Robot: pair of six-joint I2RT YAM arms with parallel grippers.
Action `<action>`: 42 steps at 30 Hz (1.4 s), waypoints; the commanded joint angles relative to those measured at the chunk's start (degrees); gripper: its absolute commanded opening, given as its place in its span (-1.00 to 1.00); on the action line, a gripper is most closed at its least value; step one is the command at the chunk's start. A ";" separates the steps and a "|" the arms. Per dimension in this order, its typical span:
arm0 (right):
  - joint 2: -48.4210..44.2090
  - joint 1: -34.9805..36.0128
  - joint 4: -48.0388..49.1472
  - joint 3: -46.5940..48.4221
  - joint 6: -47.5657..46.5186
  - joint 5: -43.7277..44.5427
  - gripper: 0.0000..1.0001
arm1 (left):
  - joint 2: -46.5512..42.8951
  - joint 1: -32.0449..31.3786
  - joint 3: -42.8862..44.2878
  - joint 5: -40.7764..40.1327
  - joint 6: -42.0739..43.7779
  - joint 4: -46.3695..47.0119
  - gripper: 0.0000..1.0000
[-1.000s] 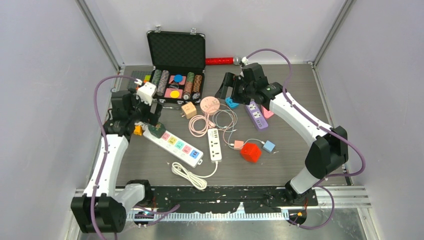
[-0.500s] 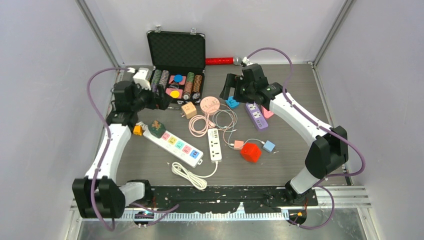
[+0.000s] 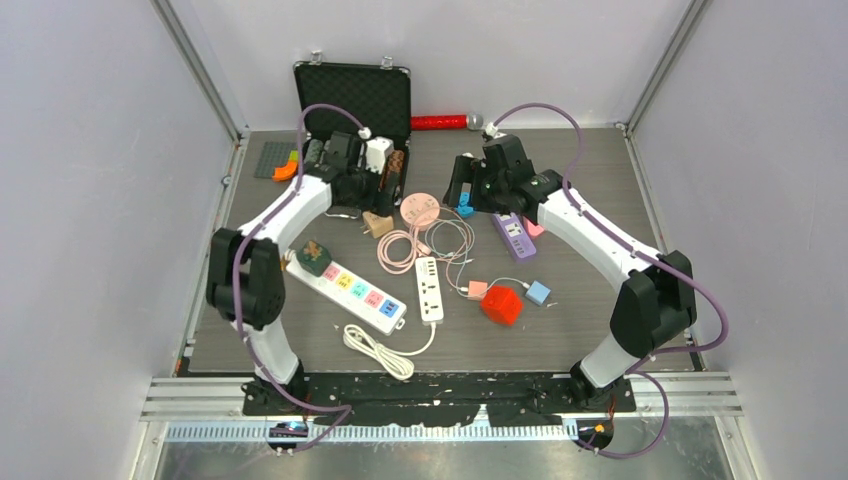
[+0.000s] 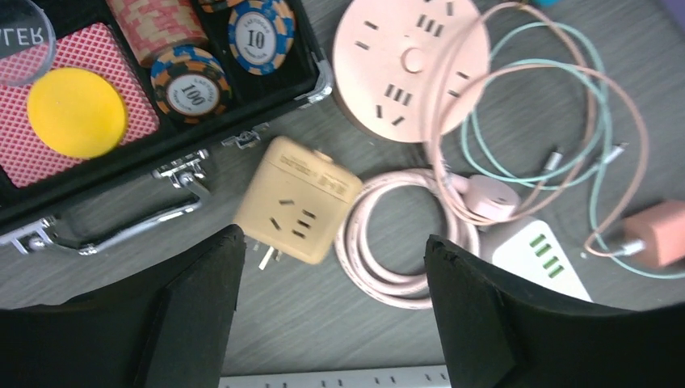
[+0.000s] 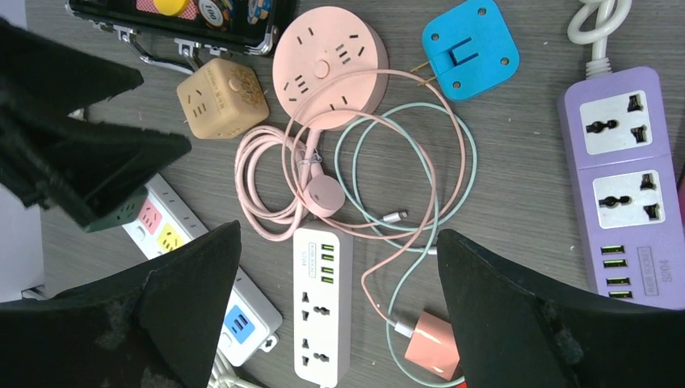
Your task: Insert the plug
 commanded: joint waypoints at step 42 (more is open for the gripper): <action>-4.29 0.10 -0.15 -0.78 1.79 -1.92 0.90 | 10.95 -0.26 16.74 0.74 12.23 -21.64 -1.00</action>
